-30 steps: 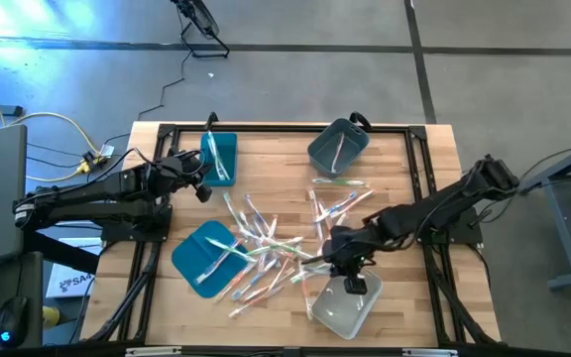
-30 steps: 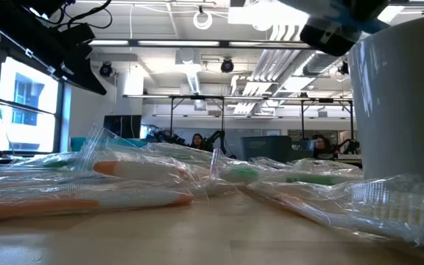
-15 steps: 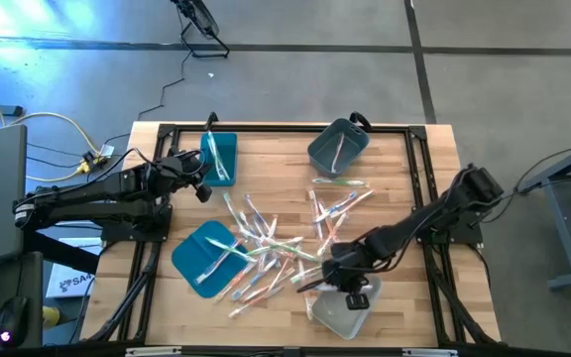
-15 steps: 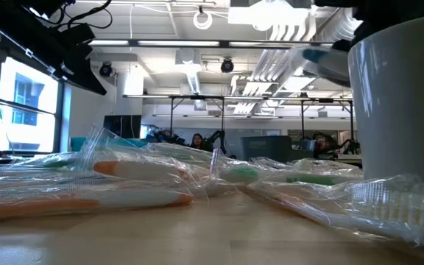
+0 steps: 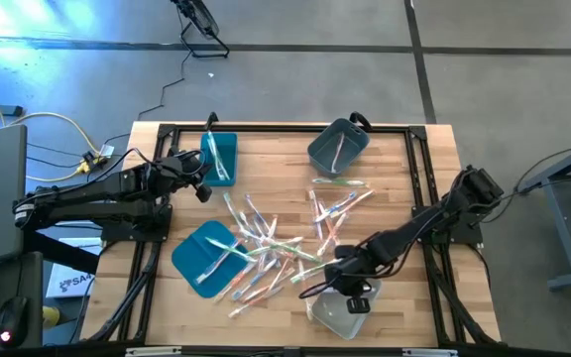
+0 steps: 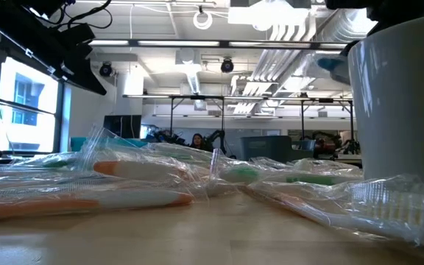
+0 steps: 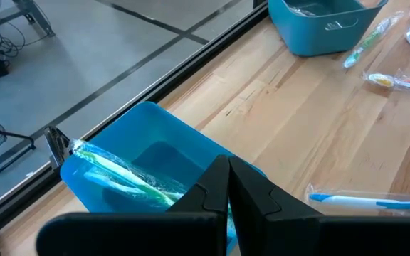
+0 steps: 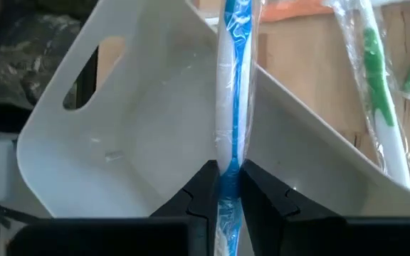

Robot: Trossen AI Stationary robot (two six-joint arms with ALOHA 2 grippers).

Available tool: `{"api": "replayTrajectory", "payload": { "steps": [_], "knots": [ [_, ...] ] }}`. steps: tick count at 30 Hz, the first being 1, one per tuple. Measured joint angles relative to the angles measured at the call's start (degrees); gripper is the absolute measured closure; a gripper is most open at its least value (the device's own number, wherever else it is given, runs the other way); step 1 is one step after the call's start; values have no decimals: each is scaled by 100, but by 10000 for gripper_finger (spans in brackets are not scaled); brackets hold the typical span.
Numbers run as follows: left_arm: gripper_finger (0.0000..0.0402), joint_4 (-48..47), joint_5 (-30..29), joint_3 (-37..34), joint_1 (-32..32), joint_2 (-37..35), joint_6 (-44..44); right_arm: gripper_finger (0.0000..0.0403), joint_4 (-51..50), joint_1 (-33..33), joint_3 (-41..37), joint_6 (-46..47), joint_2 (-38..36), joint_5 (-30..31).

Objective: Pick & Place Toothbrushes
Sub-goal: Put the blue toothbrush into the light gray bin, then put the green toothbrush into the blue bin

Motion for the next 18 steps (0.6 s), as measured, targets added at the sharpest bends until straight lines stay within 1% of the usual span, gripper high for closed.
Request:
{"api": "replayTrajectory", "payload": {
  "steps": [3,5,7,11,14,18],
  "knots": [
    [396,-6,1,0,1,1,0,324,1,17,0,77,0,35],
    [396,-60,1,0,0,1,-1,310,1,79,0,67,0,197],
    [396,-138,-1,0,0,1,-2,295,3,137,0,-30,0,370],
    [396,-251,1,0,1,-1,-44,267,1,217,0,-209,0,491],
    [396,-260,1,0,1,0,-151,256,3,225,0,-228,0,497],
    [396,-256,1,0,-1,0,-153,256,9,225,0,-228,-45,497]
  ]
}}
